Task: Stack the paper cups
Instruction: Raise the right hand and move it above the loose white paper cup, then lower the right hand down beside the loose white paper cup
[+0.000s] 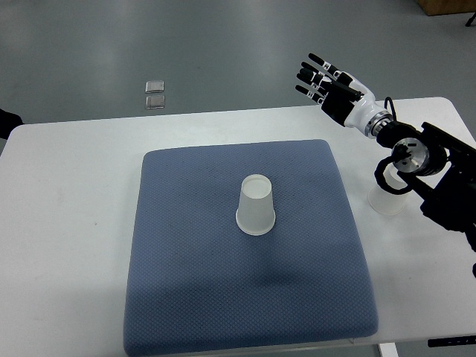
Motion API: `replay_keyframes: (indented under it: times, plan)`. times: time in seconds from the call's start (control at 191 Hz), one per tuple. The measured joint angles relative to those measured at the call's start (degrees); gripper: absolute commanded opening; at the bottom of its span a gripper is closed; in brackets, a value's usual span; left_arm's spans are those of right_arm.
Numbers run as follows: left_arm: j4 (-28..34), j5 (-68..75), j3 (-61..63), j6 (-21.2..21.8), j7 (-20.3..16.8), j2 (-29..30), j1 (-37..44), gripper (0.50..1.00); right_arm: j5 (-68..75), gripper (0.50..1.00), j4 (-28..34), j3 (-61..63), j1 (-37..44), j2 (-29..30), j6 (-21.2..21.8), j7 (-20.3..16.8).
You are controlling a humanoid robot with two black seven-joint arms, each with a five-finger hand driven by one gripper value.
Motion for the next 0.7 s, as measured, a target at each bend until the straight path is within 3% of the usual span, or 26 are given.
replay_keyframes:
  times: [0.236,0.335,0.545,0.702]
  plan:
    - [-2.54,0.03,0.01,-0.07,-0.07,0.0,0.0,1.0,-1.05,0.926,4.7,-33.35,19.19,-12.28,5.56,-2.7]
    - [-3.57,0.07,0.11,-0.09,-0.08,0.01,0.01,1.0,-3.16,0.926,6.88,-46.84,28.87,-14.38,7.73,-3.5]
    - [-4.96,0.08,0.18,-0.09,-0.09,0.0,-0.03,1.0,-14.11,0.926,16.57,-75.61,52.26,-14.32,13.72,-3.93]
    - [-5.09,0.12,0.18,-0.13,-0.09,0.0,-0.09,1.0,-22.95,0.926,24.94,-89.89,65.6,-9.1,17.34,-4.12]
